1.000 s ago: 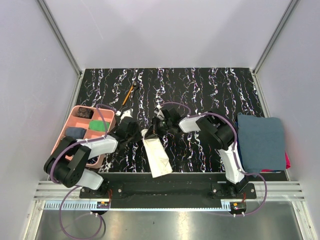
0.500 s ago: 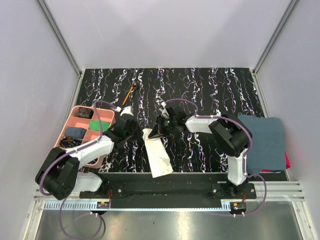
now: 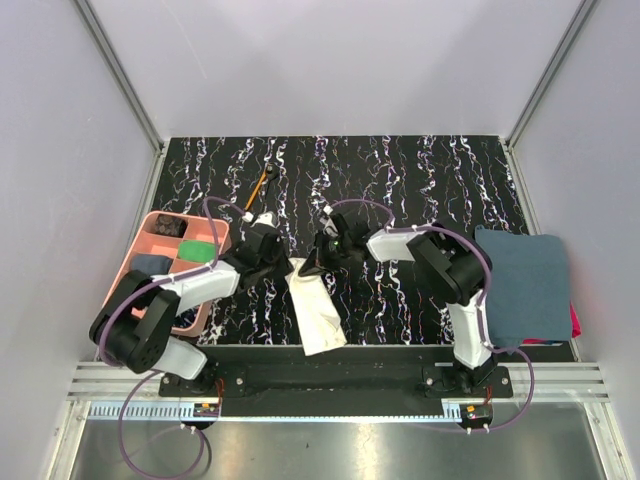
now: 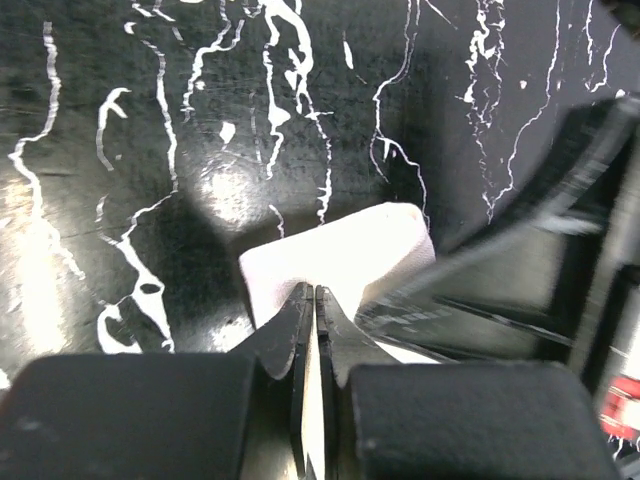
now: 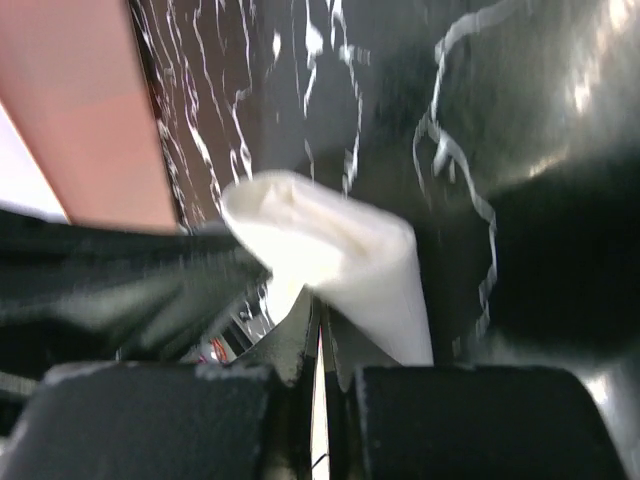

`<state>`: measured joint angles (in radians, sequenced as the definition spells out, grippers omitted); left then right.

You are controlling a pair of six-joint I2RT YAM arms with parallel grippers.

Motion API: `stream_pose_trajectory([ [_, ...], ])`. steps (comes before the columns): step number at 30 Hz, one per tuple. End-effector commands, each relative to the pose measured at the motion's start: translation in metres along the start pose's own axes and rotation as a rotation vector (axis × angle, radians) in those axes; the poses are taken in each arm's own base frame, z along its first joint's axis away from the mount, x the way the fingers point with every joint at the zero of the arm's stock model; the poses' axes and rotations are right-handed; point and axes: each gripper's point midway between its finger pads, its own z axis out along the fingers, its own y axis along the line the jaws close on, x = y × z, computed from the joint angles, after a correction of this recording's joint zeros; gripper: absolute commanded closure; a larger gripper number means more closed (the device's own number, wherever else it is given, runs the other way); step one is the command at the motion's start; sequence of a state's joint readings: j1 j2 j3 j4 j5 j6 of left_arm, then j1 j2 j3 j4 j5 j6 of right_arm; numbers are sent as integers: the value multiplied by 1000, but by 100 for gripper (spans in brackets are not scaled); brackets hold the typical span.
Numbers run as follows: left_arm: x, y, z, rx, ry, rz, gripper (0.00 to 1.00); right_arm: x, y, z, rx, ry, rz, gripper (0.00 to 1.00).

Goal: Fold the napkin into a case and place the utensils inside
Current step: Grasp the top corner of the smaller rectangle folded napkin from the folded napkin.

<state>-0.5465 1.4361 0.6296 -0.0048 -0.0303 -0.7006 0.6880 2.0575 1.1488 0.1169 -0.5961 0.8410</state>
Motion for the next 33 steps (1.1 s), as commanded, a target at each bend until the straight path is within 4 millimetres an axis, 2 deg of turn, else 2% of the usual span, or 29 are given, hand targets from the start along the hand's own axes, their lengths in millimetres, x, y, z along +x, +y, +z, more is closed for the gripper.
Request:
stream_pose_trajectory([
  [1,-13,-34,3,119,-31,-3,95,-14,27,18,-107,3,-21,98],
  [4,2,-42,10,129,0,-6,95,-20,25,22,-94,-13,-19,98],
  [7,11,-38,17,129,24,-20,96,-17,20,17,-86,-13,-8,98],
  [8,10,-35,17,116,15,-15,96,-17,24,10,-93,-17,-17,98],
  [9,9,-32,17,102,14,-7,96,-15,12,5,-56,-19,-14,97],
  [11,-2,-35,11,104,-14,12,95,-16,15,-10,-30,-32,-49,96],
  [13,-7,-38,4,108,-21,26,95,-9,7,-21,24,-16,-71,95],
  [14,-13,-42,1,115,-31,28,93,-12,17,-31,11,-39,-98,94],
  [16,-15,-44,-6,118,-33,27,88,-1,8,-40,52,-16,-92,91],
  [17,-21,-48,-13,133,-54,25,79,1,13,-47,47,-23,-104,88],
  [19,-19,-46,-21,129,-48,30,71,10,8,-54,58,-8,-109,83],
  [20,-25,-43,-28,114,-75,32,68,12,13,-60,52,-11,-127,77],
  [21,-21,-37,-32,90,-62,38,65,19,6,-64,81,5,-134,74],
  [23,-19,-30,-43,77,-71,51,63,26,8,-73,92,13,-162,68],
  [25,0,-19,-47,65,-17,46,69,36,3,-79,157,39,-212,61],
  [27,9,-19,-53,92,-1,26,77,47,7,-85,235,45,-290,52],
  [28,28,-18,-54,122,57,-2,78,49,10,-88,256,44,-314,50],
  [30,38,-20,-58,159,82,-33,79,61,7,-92,340,60,-371,44],
  [31,51,-18,-59,176,123,-65,80,65,8,-94,362,64,-391,42],
  [33,55,-23,-62,218,134,-93,80,79,5,-96,432,89,-447,38],
])
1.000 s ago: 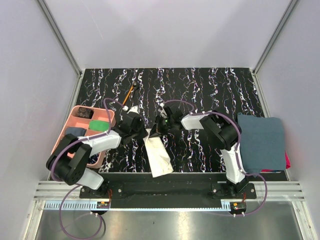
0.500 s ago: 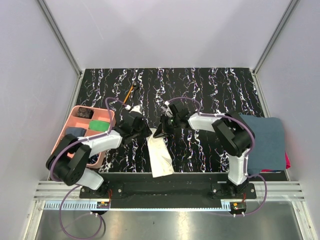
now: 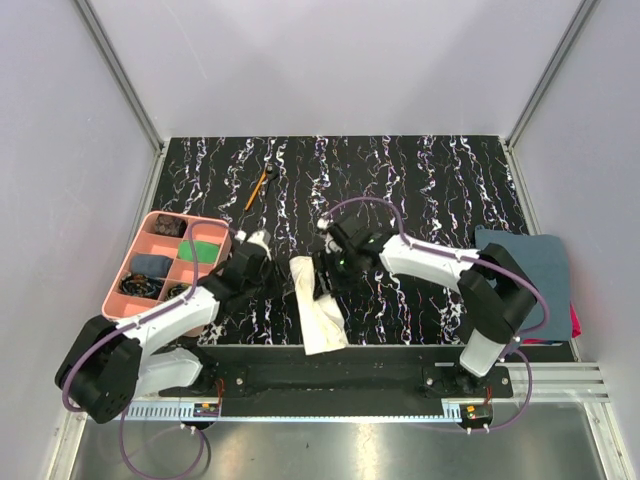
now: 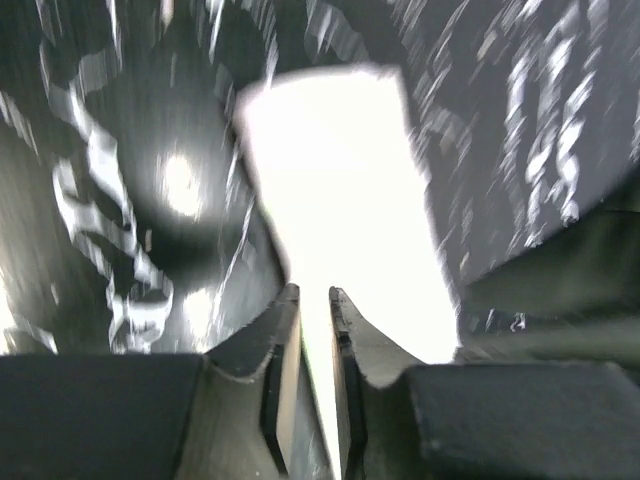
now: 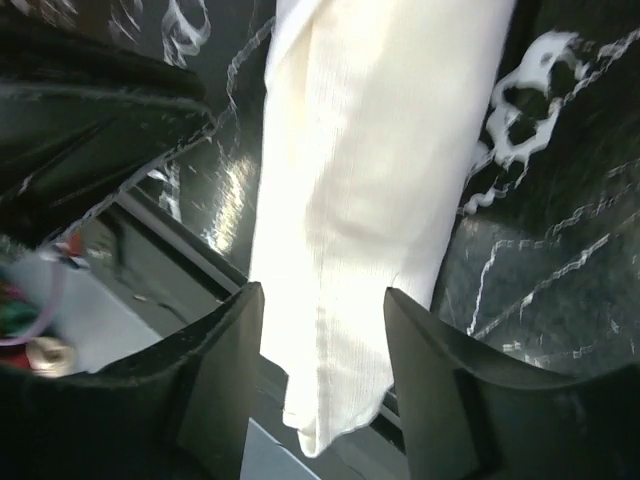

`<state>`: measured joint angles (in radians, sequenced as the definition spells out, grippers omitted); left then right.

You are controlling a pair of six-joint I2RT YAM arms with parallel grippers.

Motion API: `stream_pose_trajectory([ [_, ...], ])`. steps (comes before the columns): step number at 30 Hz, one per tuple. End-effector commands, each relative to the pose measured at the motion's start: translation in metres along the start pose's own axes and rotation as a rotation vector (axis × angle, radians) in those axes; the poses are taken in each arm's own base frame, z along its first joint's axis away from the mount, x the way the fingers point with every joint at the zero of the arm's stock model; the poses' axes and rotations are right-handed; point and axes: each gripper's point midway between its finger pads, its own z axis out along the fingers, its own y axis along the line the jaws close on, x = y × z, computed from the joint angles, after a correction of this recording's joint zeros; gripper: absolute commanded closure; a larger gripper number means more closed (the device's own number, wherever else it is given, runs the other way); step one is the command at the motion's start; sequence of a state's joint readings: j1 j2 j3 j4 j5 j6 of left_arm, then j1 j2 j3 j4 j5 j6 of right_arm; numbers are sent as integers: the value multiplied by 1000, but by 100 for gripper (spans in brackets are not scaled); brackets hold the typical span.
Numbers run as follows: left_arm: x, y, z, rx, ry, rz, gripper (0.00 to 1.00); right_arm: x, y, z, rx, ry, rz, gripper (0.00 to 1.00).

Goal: Fold the napkin into a case and place the utensils inside
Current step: Grasp the top corner of the smaller rectangle folded napkin from the folded napkin.

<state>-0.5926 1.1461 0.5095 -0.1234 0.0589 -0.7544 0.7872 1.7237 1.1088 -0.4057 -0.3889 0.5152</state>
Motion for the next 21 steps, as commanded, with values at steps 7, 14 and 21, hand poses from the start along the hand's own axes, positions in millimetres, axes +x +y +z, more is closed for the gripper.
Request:
stream_pose_trajectory([
  [7,54,-9,-6,114,161,-145,76,52,4,-14,363,87,-279,36],
  [14,74,-8,-2,94,223,-179,72,67,2,-3,442,115,-323,27],
  [21,76,-2,3,62,202,-198,71,68,-2,5,486,117,-344,30],
])
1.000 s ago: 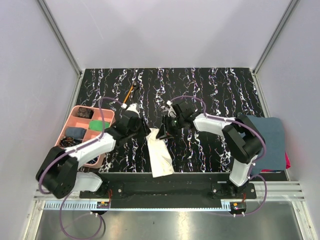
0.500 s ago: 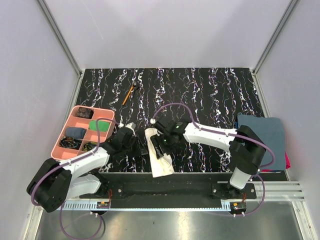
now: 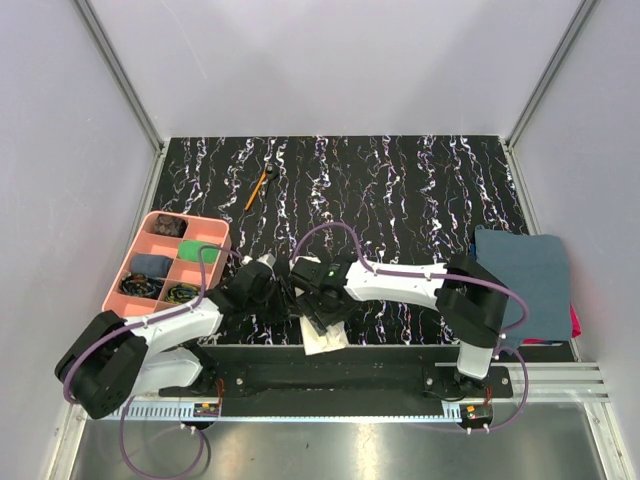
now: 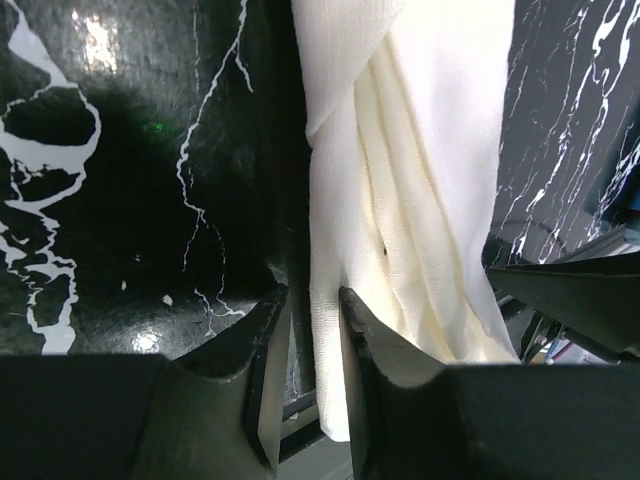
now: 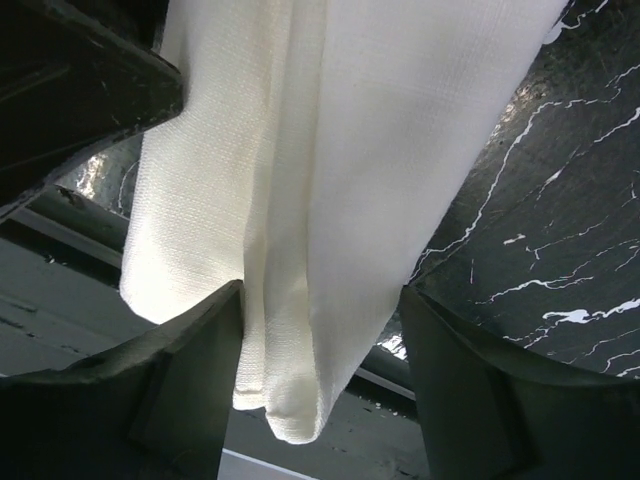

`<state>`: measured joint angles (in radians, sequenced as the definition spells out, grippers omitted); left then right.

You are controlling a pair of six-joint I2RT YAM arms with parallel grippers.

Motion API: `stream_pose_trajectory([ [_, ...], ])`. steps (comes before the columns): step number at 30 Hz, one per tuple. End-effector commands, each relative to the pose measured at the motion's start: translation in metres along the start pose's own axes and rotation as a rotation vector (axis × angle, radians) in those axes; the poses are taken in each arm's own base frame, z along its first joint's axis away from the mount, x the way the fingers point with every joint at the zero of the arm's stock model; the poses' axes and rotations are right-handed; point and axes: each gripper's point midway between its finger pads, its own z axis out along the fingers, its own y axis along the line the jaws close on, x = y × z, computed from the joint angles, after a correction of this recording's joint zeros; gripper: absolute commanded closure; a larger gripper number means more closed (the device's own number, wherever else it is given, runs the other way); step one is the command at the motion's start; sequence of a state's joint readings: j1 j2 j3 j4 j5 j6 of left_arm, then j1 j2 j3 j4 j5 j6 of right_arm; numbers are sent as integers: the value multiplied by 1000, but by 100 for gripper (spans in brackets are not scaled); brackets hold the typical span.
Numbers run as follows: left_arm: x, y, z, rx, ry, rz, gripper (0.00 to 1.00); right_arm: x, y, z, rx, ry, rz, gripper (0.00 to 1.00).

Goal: Fold the napkin into a case and place the utensils inside
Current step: Grasp the top corner of the smaller rectangle folded napkin from the folded napkin.

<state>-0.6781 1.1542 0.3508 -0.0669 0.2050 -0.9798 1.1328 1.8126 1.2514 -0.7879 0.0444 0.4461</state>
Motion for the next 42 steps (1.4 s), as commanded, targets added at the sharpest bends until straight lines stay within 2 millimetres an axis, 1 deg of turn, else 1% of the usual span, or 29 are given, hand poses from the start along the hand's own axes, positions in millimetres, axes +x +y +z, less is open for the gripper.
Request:
stream_pose_trajectory([
  [1,-6,-8,4,27,-29,-18,71,-15,-1,-5,49,-48,-3,33],
  [3,-7,-7,6,16,-32,-23,71,-17,-2,-4,54,-53,-5,39],
  [5,-14,-15,9,43,-52,-19,71,-20,-4,-5,69,-65,-1,46],
  [7,-16,-15,14,34,-54,-21,71,-25,-6,-6,82,-82,1,54],
  [9,-25,-24,18,52,-74,-9,72,-31,-10,-6,108,-100,5,58],
  [10,-28,-24,23,40,-73,-6,72,-35,-9,-8,107,-112,6,62],
  [11,-31,-26,26,36,-77,1,72,-37,-11,-8,115,-117,8,62],
  [12,-41,-36,28,47,-95,18,72,-39,-12,-8,119,-119,8,63],
  [13,-43,-35,32,34,-89,21,73,-42,-14,-8,122,-123,13,64],
  [14,-51,-45,32,50,-104,35,74,-44,-16,-8,125,-127,13,64],
  [17,-60,-49,28,31,-133,56,74,-47,-24,-8,130,-124,28,67],
  [18,-63,-48,26,23,-150,57,74,-48,-24,-9,123,-124,31,67],
  [19,-62,-46,23,16,-150,58,74,-47,-23,-9,109,-116,29,67],
  [20,-63,-48,18,27,-163,66,73,-46,-23,-8,105,-111,28,67],
  [21,-62,-49,15,31,-162,70,73,-45,-22,-7,99,-106,28,64],
  [23,-55,-48,9,49,-142,69,73,-41,-17,-5,74,-88,24,48],
  [25,-49,-49,8,68,-122,63,73,-38,-14,-4,54,-76,28,48],
  [26,-40,-50,8,90,-82,50,73,-37,-15,-3,55,-73,30,48],
  [28,-33,-56,8,133,-55,38,76,-33,-13,0,46,-64,39,48],
  [29,-24,-56,9,151,-18,21,77,-32,-13,0,42,-59,40,50],
  [30,-19,-56,11,163,-4,13,80,-32,-12,0,37,-61,47,55],
  [31,-18,-61,11,192,-1,12,81,-32,-12,0,40,-65,48,58],
  [32,-11,-58,13,193,21,-3,83,-32,-13,0,42,-68,52,61],
  [33,-9,-58,14,200,26,-7,86,-32,-14,0,46,-69,58,64],
  [34,-7,-56,17,205,30,-12,88,-33,-14,0,46,-72,58,71],
  [36,-5,-60,17,238,35,-23,89,-34,-14,0,48,-75,61,75],
  [39,-2,-60,18,232,40,-18,89,-34,-13,1,45,-71,67,81],
  [42,-1,-57,20,210,34,-6,89,-34,-13,1,48,-72,69,84],
])
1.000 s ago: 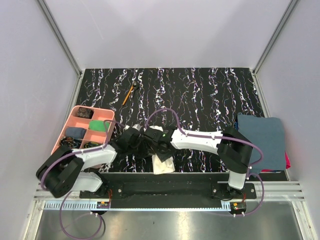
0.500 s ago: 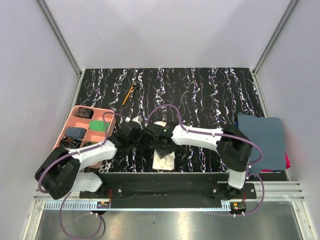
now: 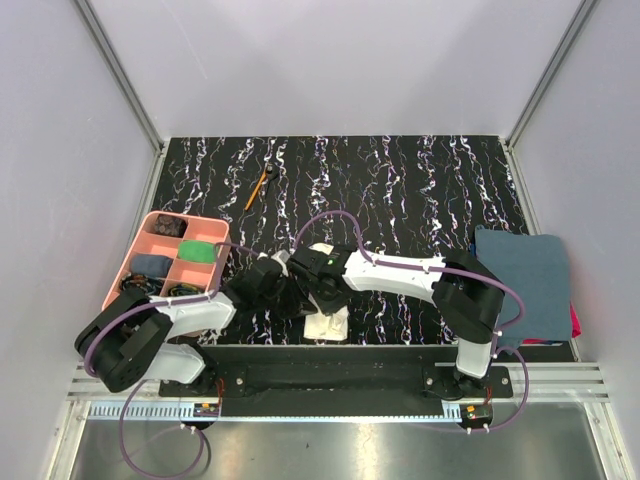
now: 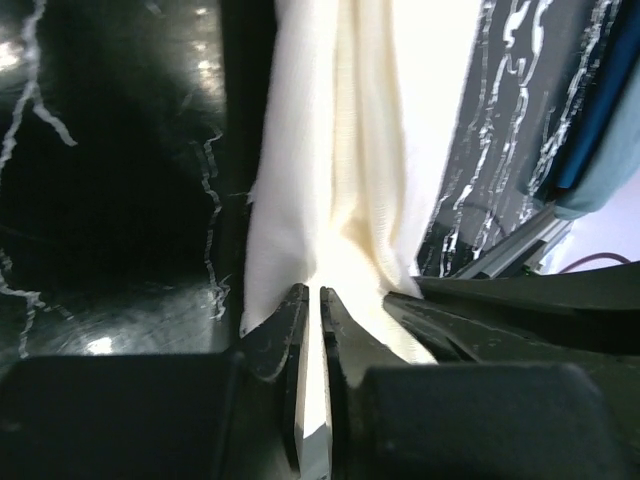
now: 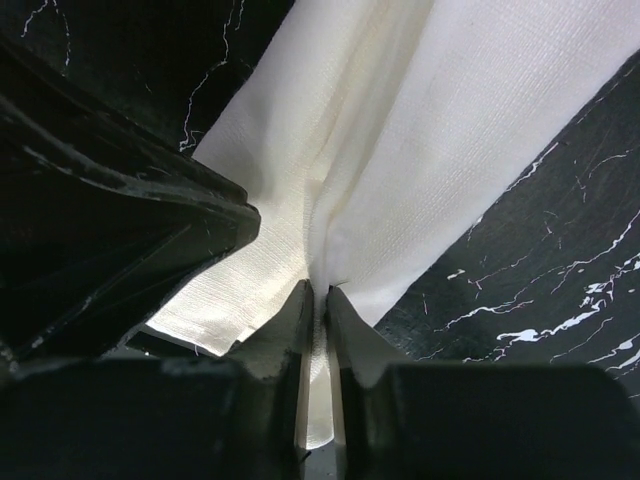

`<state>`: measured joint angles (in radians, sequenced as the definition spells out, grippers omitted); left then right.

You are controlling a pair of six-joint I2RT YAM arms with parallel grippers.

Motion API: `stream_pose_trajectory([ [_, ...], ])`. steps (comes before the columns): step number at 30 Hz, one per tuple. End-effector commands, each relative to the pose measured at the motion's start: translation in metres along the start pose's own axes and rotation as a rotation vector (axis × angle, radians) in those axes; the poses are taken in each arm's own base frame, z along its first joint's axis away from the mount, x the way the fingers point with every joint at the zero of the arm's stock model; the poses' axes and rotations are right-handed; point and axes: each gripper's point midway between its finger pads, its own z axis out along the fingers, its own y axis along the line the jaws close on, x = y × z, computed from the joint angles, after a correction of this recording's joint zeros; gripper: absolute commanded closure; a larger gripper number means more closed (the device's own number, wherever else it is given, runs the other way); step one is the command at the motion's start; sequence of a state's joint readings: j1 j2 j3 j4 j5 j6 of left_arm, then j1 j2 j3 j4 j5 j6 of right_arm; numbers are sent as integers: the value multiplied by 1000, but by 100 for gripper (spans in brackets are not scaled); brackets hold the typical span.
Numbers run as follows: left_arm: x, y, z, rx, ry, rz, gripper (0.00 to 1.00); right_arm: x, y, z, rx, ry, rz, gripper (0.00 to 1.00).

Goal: Fold the napkin into a case and place the utensils inside
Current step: Grasp the top corner of the smaller rectangle folded napkin from the folded napkin.

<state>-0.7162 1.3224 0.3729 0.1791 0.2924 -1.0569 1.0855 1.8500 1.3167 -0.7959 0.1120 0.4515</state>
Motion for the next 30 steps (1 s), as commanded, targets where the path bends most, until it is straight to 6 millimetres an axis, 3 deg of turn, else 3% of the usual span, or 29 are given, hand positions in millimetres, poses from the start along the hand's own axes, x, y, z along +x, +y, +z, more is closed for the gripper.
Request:
stream_pose_trajectory([
  [1,-2,-16,2,56,-8,20,89,-5,4,1,-11,-17,23,88],
  [4,6,-4,8,28,9,3,90,-8,1,-1,-14,-27,42,99],
  [9,19,14,18,-9,25,-25,95,-23,3,-17,-85,-98,124,100],
  [14,21,15,25,4,34,-34,97,-37,24,-31,-307,-141,239,100],
  [21,15,8,27,27,4,-41,98,-55,42,-28,-456,-194,350,100],
  [28,17,5,22,26,10,-4,98,-46,26,-13,-453,-185,400,100],
  [30,18,5,14,16,10,7,89,-45,19,-14,-449,-197,411,100],
])
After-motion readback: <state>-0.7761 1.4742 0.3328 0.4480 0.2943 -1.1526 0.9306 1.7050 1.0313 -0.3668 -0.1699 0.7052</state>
